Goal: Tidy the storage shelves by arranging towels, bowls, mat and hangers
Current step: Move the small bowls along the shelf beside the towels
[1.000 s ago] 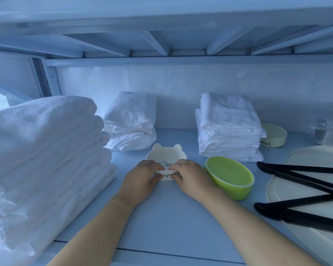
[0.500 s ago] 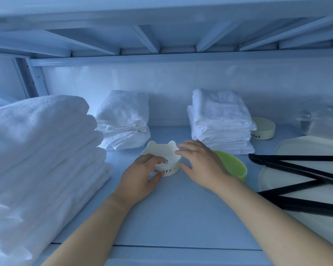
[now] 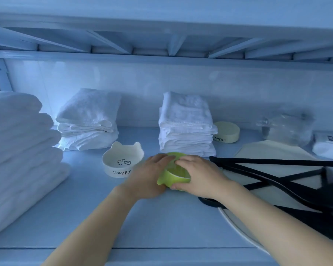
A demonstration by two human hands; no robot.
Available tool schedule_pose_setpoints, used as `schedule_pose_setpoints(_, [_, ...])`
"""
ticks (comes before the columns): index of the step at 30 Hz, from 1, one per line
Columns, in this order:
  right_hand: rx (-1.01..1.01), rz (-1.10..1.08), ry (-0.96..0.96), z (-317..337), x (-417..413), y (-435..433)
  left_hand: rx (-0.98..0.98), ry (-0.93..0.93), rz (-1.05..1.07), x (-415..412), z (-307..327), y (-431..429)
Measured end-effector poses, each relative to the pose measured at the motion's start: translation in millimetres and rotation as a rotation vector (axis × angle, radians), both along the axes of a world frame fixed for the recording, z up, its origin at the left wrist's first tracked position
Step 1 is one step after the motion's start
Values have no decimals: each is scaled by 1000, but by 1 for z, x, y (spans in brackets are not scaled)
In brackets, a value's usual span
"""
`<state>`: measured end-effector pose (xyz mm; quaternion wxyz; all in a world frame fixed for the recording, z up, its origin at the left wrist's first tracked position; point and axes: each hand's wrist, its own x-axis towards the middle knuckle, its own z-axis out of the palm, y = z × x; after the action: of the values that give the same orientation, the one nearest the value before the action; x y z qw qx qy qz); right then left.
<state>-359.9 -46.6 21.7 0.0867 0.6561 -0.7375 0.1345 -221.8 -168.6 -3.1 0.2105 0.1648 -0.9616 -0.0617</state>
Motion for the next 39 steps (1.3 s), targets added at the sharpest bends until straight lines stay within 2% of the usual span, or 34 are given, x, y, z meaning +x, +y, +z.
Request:
schedule_pose_setpoints(5, [37,29,55,-5,-12,10,36,136,45,7,-11,7])
schedule_pose_setpoints(10, [-74,67,11,-10,-14,13,-91,242,92,10,-6,16])
schedule_pose_setpoints(16, [-199,109,-80,2,-8,21,-133,357,92,13,12,27])
schedule_pose_setpoints(26, [-293,187,-198,11,-6,34,-288,370,75,19,48,41])
schedule_pose_setpoints(31, [-362,254,-131,12,-9,39,-316,319,-3,12,61,35])
schedule_pose_setpoints(35, [-380,331,-62,7,-14,41,-193,379,87,1,60,30])
schedule_pose_setpoints(39, [-295,398,-37,-1,-21,44,-175,382,139,-11,55,25])
